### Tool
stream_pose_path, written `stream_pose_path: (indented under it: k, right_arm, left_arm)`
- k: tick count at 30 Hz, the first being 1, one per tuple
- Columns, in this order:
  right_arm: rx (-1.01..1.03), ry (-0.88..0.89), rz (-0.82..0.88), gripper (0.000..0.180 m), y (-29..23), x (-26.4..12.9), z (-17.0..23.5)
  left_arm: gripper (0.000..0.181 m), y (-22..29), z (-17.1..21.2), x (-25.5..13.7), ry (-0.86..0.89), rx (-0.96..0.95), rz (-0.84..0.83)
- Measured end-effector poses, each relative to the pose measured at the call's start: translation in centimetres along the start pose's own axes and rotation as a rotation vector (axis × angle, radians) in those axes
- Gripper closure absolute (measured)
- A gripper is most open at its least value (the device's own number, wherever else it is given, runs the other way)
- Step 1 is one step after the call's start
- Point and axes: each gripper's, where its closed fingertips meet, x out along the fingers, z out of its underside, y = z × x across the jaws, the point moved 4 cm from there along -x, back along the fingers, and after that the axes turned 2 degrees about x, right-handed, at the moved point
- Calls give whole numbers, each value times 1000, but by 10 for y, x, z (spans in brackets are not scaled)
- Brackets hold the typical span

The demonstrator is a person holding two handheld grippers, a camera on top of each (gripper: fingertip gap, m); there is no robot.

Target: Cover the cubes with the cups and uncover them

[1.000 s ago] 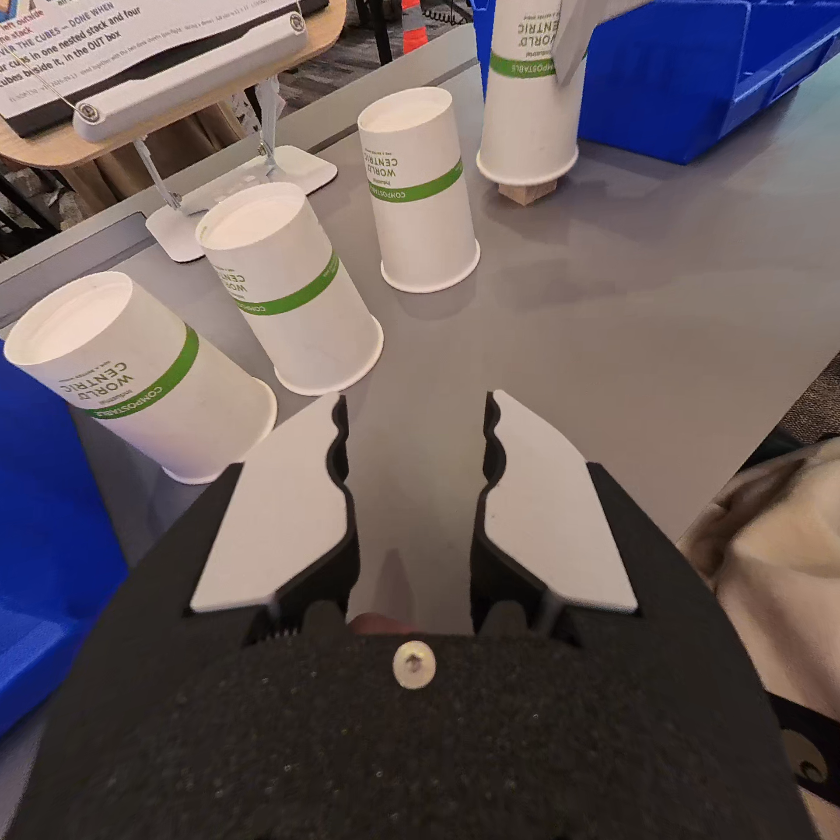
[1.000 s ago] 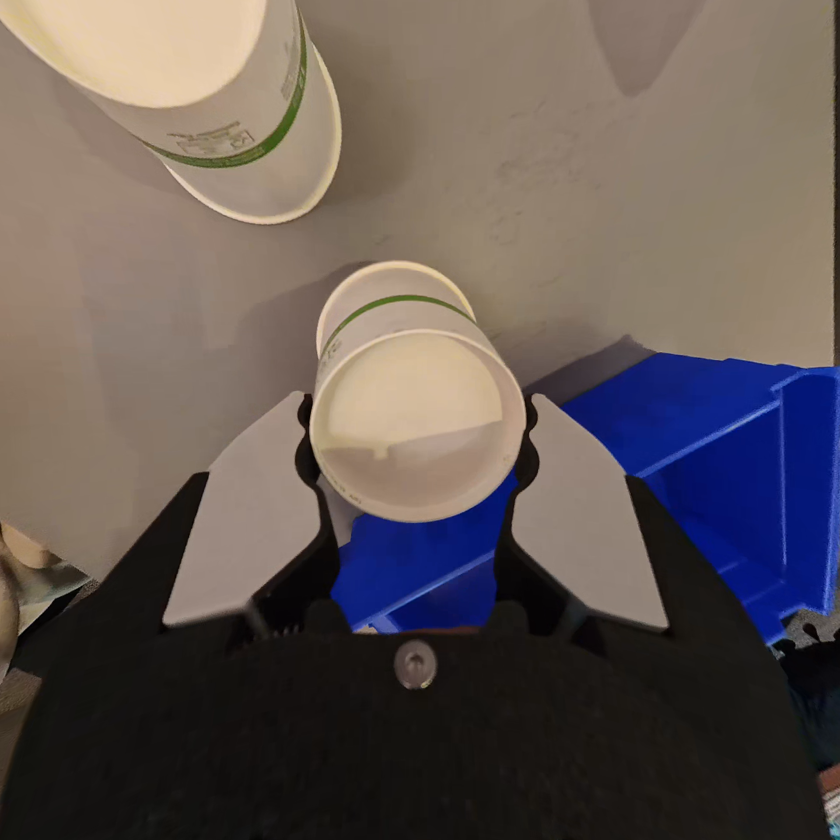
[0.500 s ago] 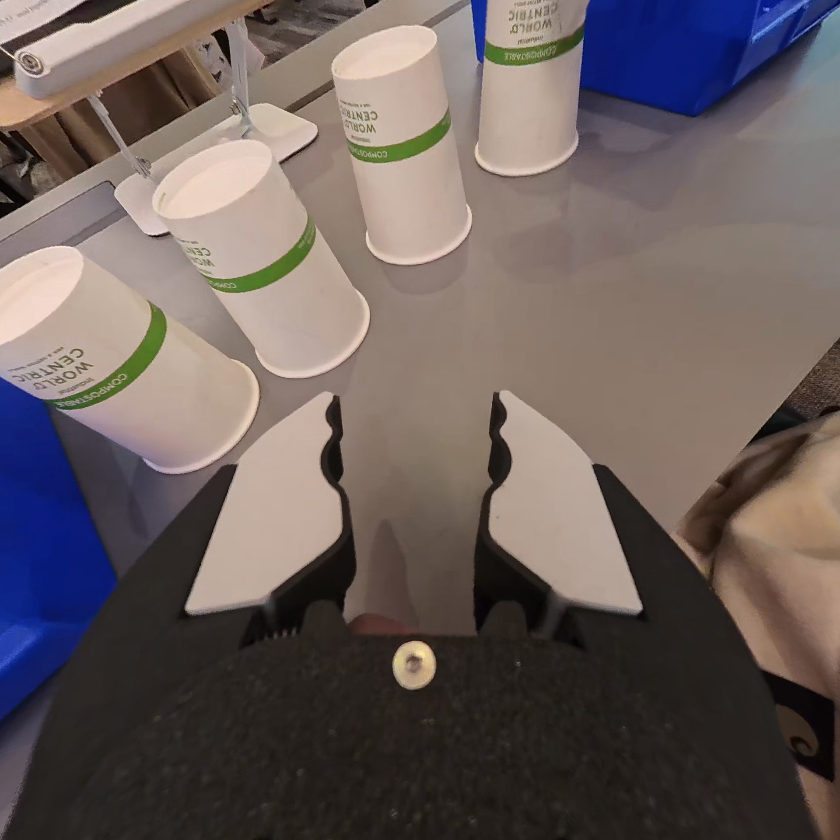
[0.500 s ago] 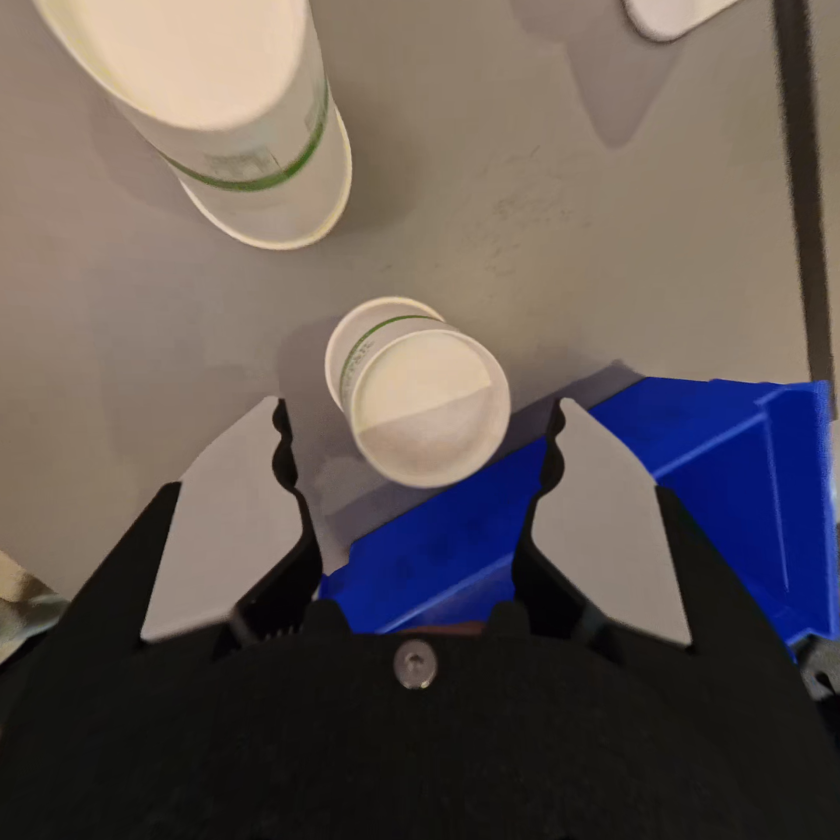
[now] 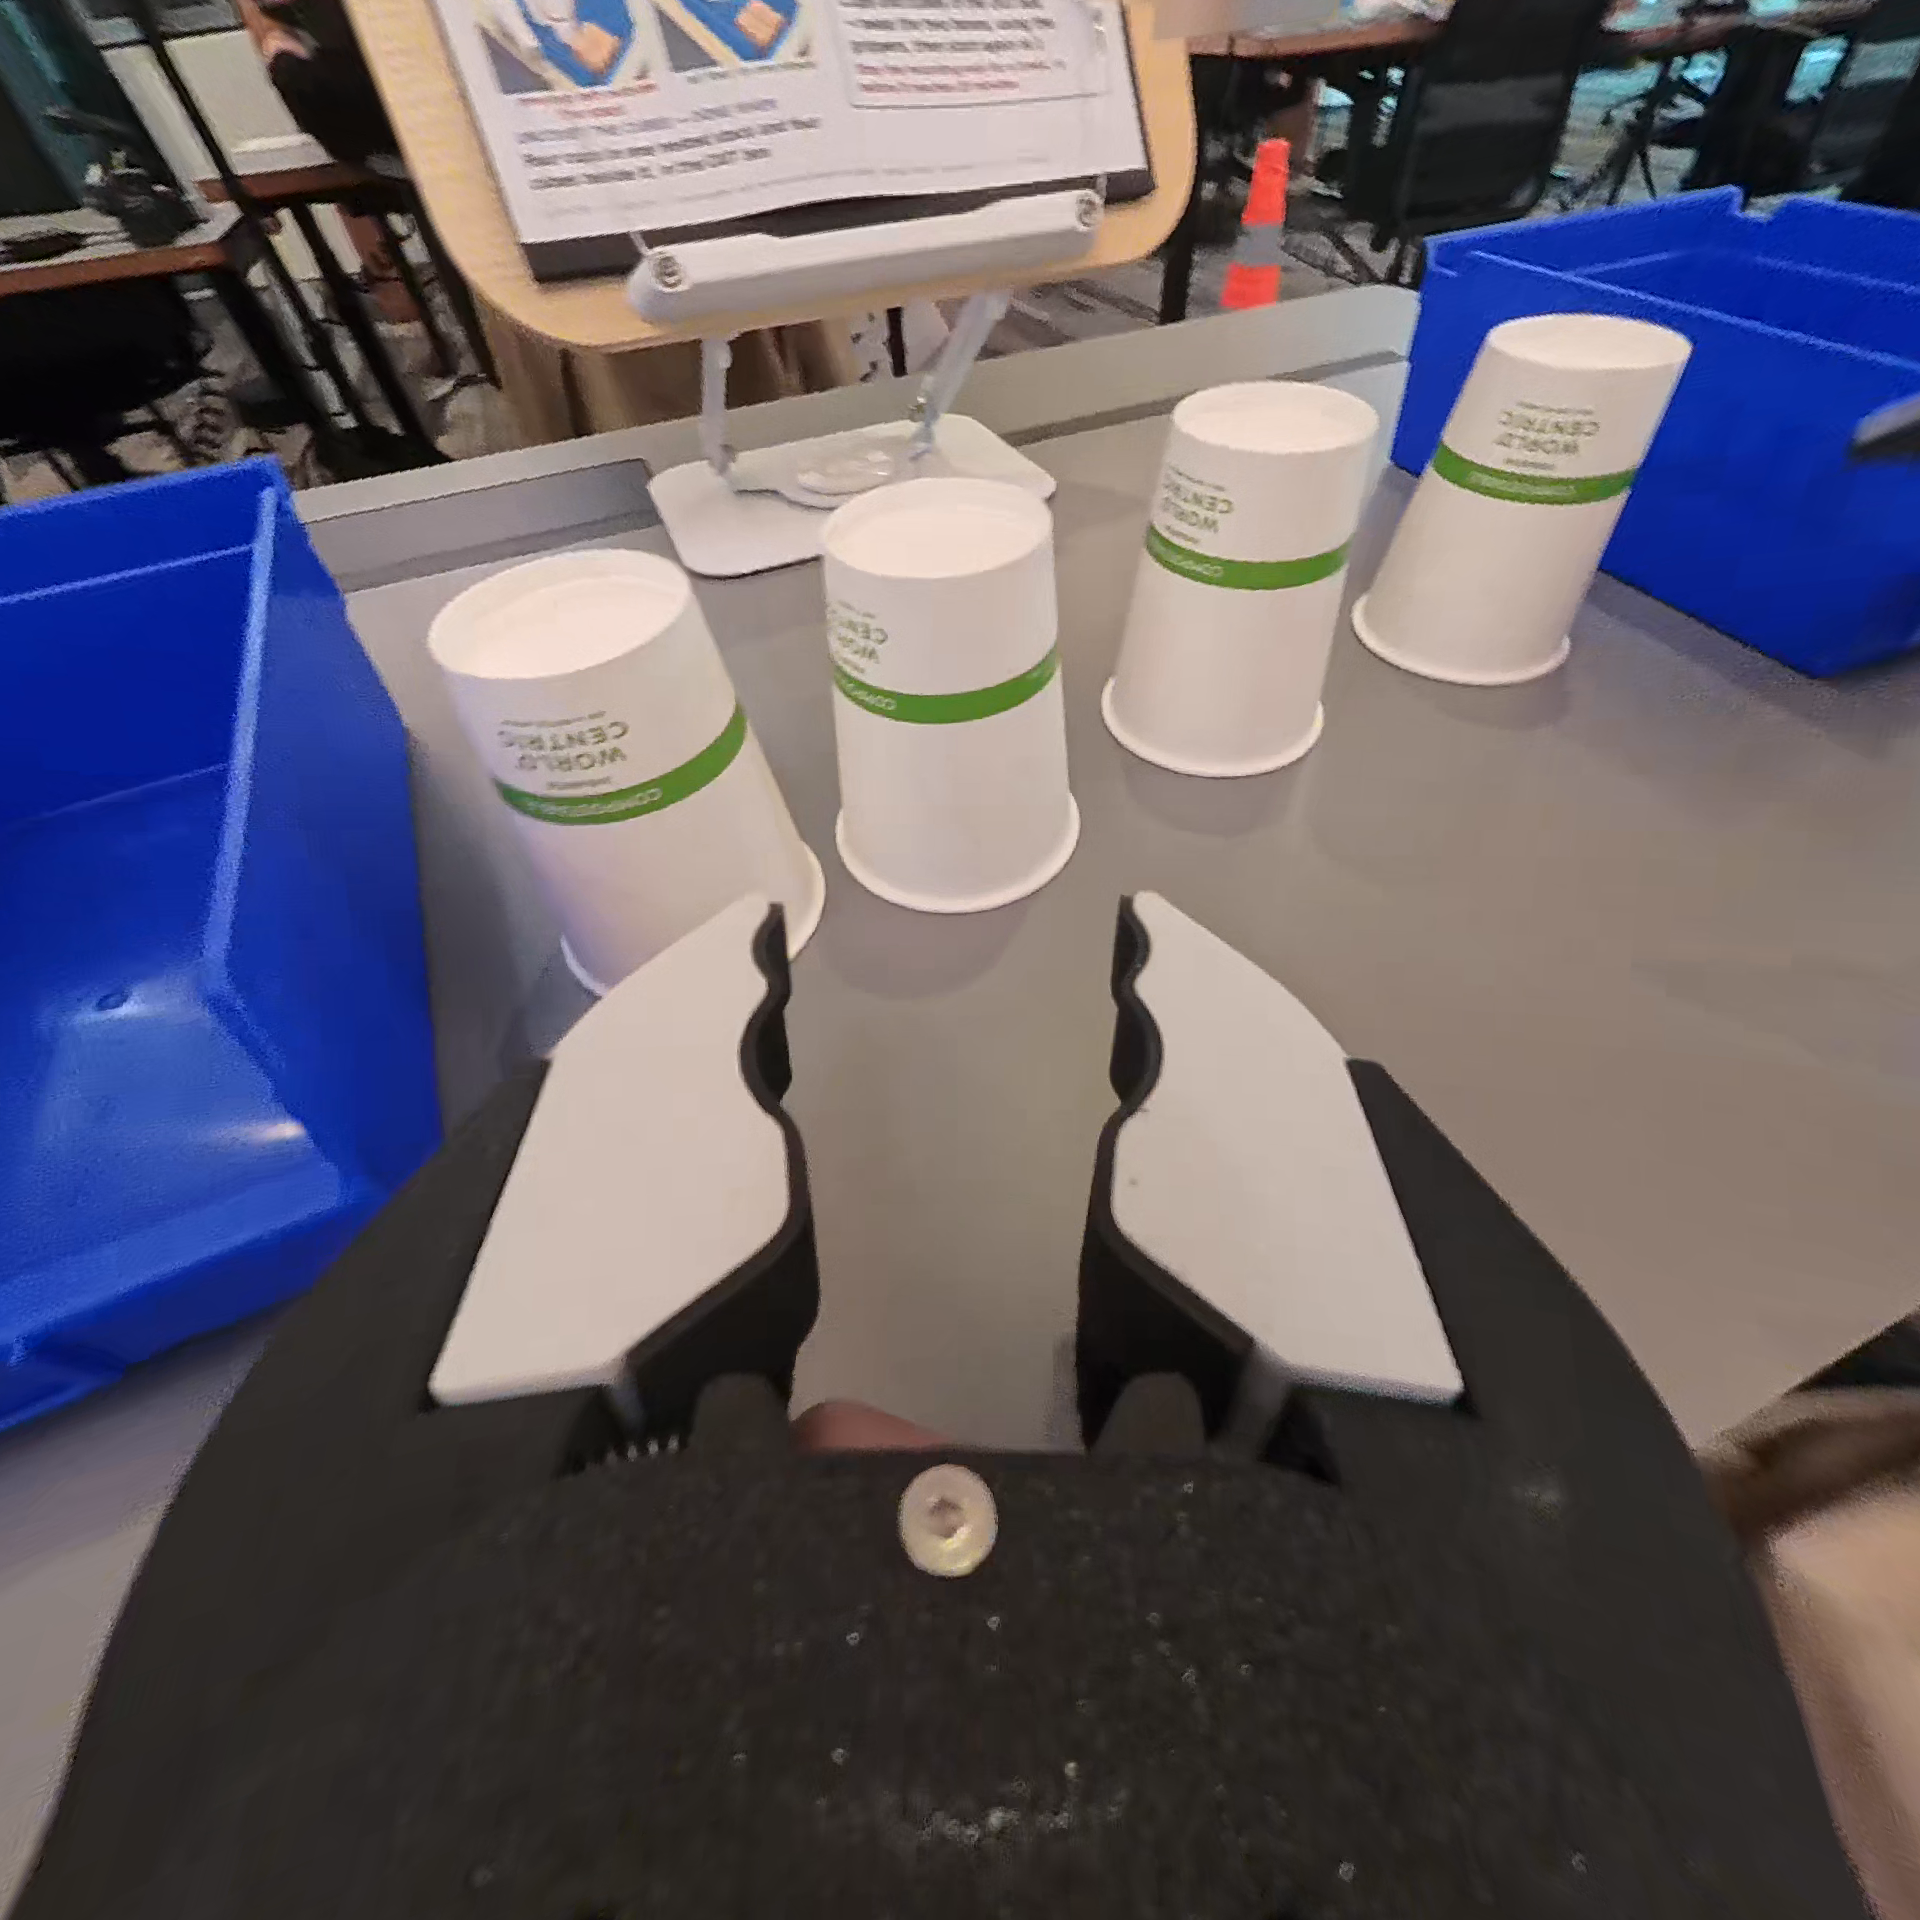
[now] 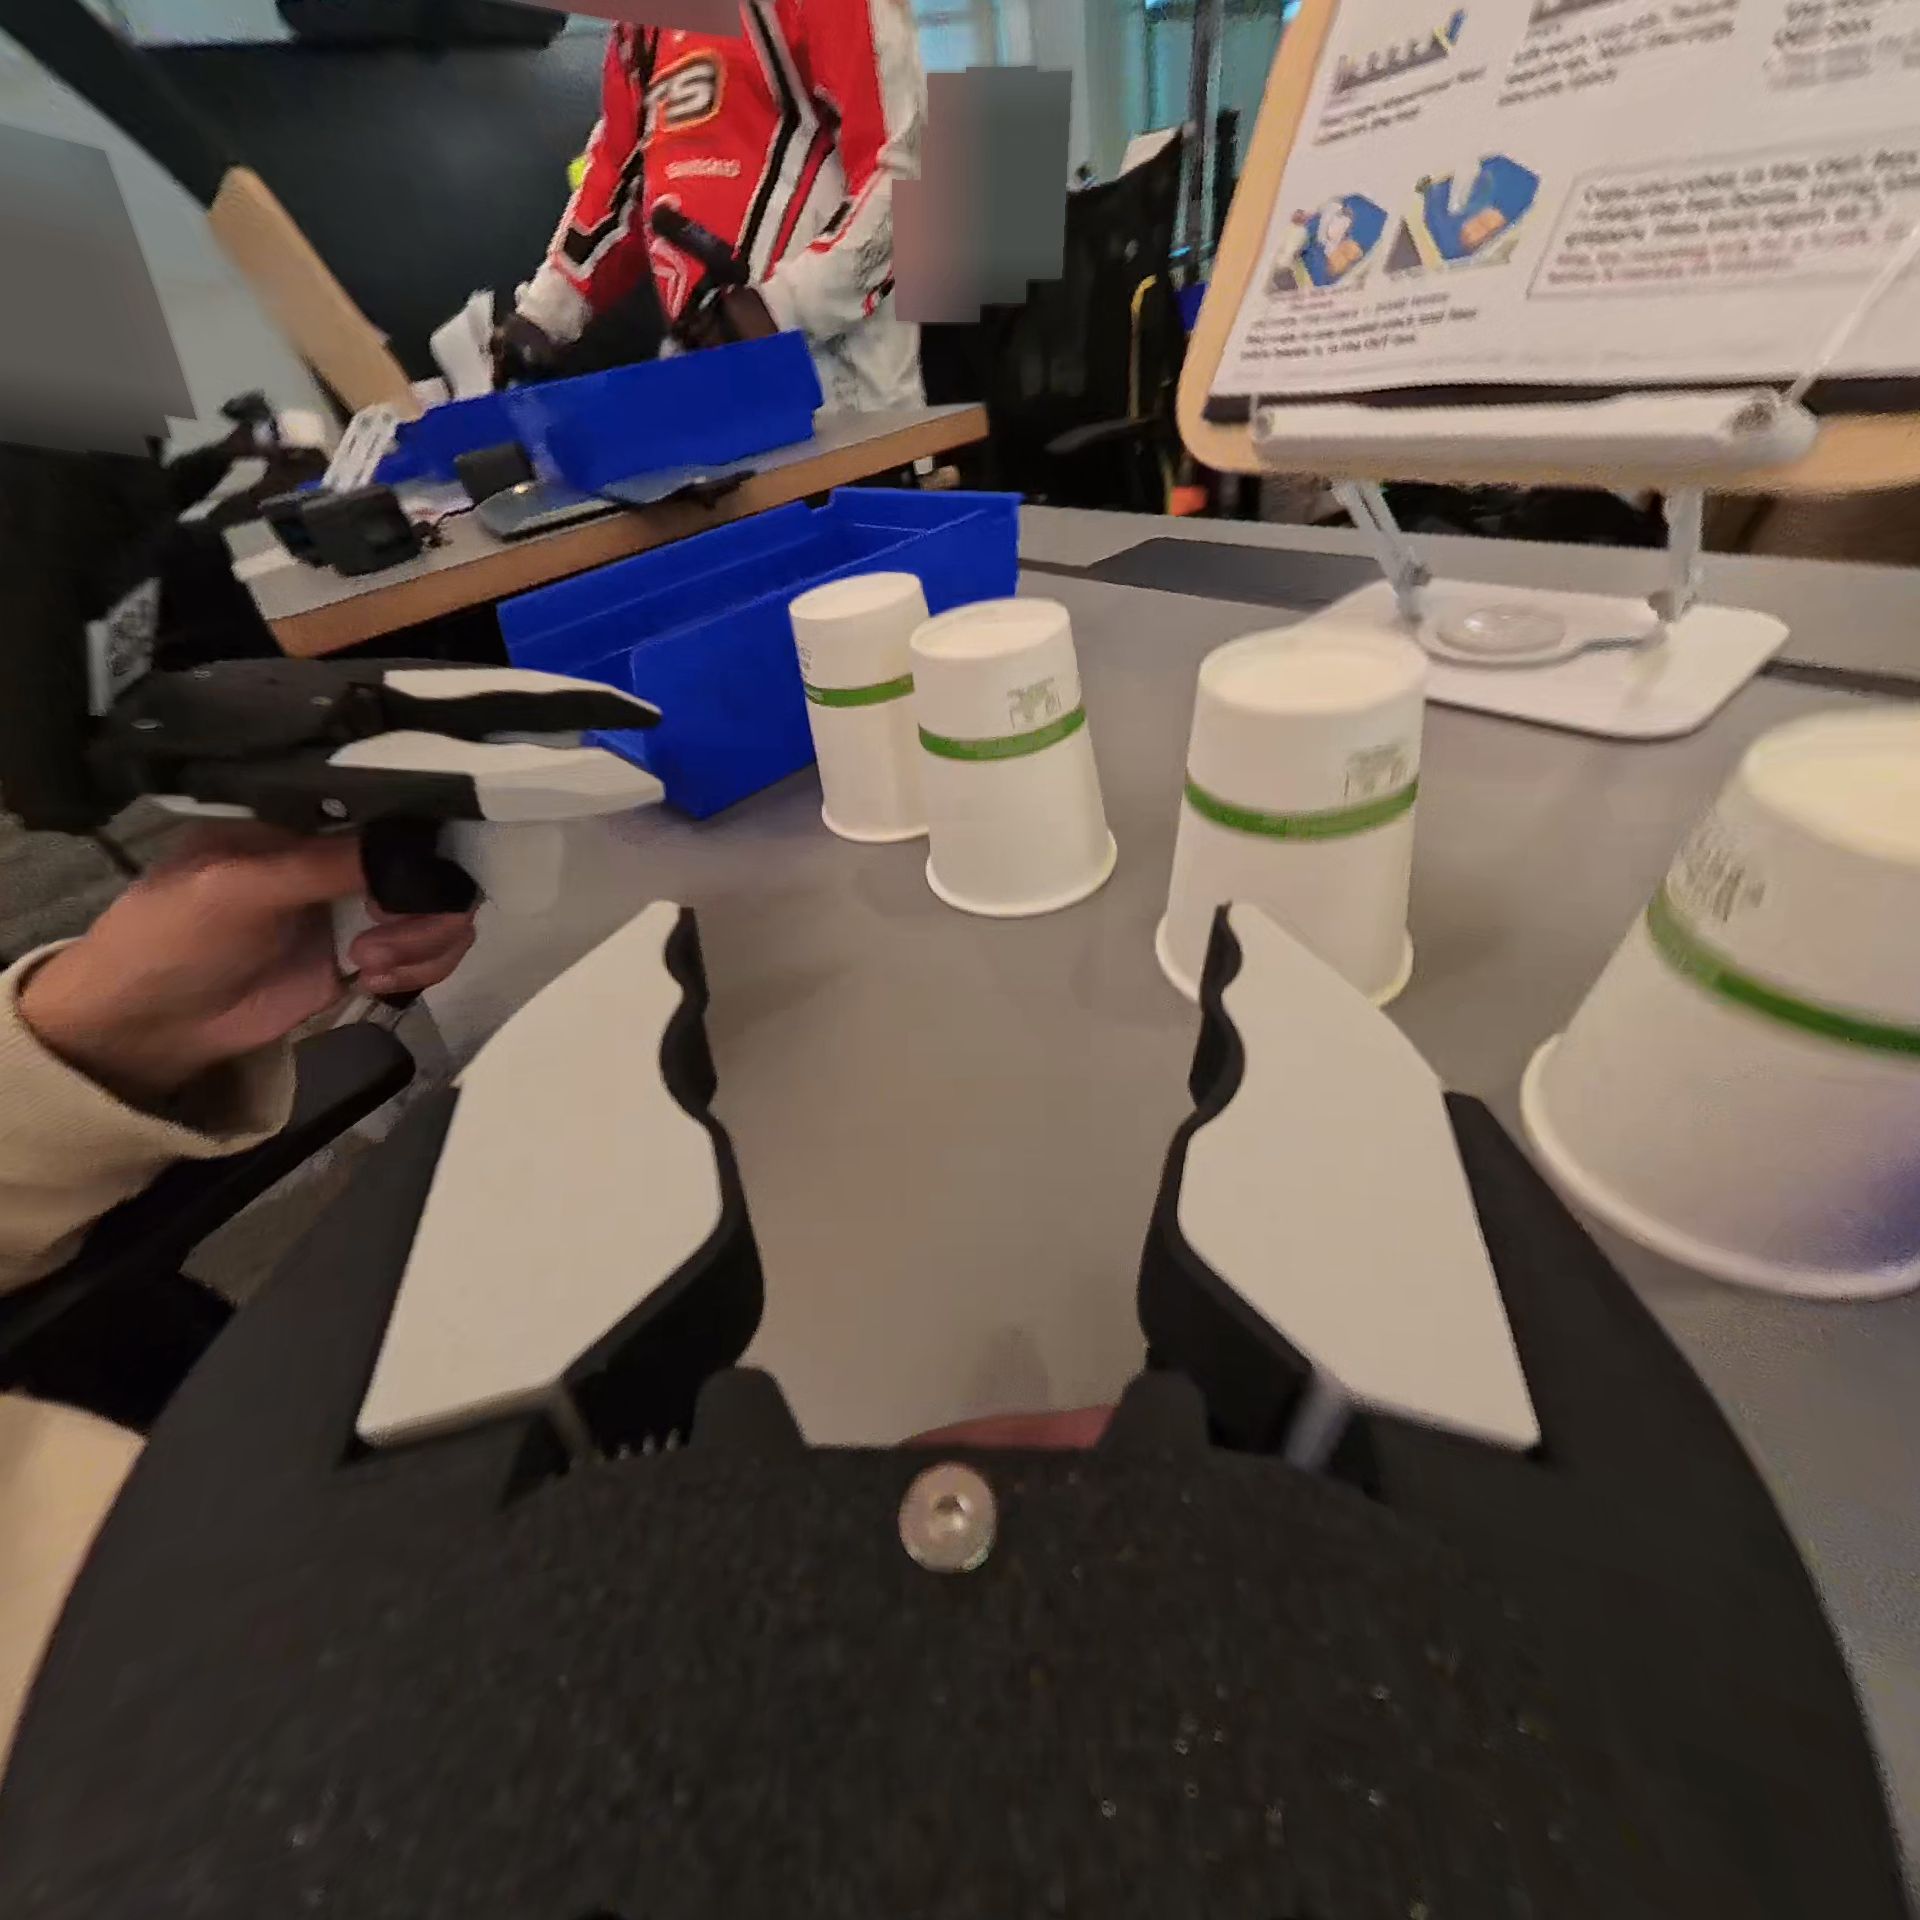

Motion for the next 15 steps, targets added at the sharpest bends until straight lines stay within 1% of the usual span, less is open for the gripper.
stream_pose_path:
  k: [2,3,4,5,6,7,9,11,15]
  right_arm:
    - [63,60,39,90,-3,-4,21]
    - [102,88,52,95,-4,-8,26]
    - [123,99,48,96,-6,-9,28]
    - [85,79,54,97,-6,-8,30]
    - [37,41,103,94,1,-8,31]
    - [8,23,138,92,8,-10,31]
    - [24,38,147,92,15,-19,29]
    - [53,82,134,94,15,-30,23]
    - [22,124,141,95,12,-41,8]
  left_arm:
    - [121,-3,7,-3,14,-19,-50]
    - [121,-5,11,-5,21,-26,-79]
    - [122,-6,17,-7,19,-37,-99]
    - [122,-6,23,-8,15,-57,-105]
    - [122,-5,27,-10,17,-84,-105]
    - [123,-4,30,-10,22,-108,-96]
    - [124,-1,32,-10,29,-118,-80]
    - [124,0,30,-9,35,-84,-76]
    - [124,-5,29,-9,36,-29,-112]
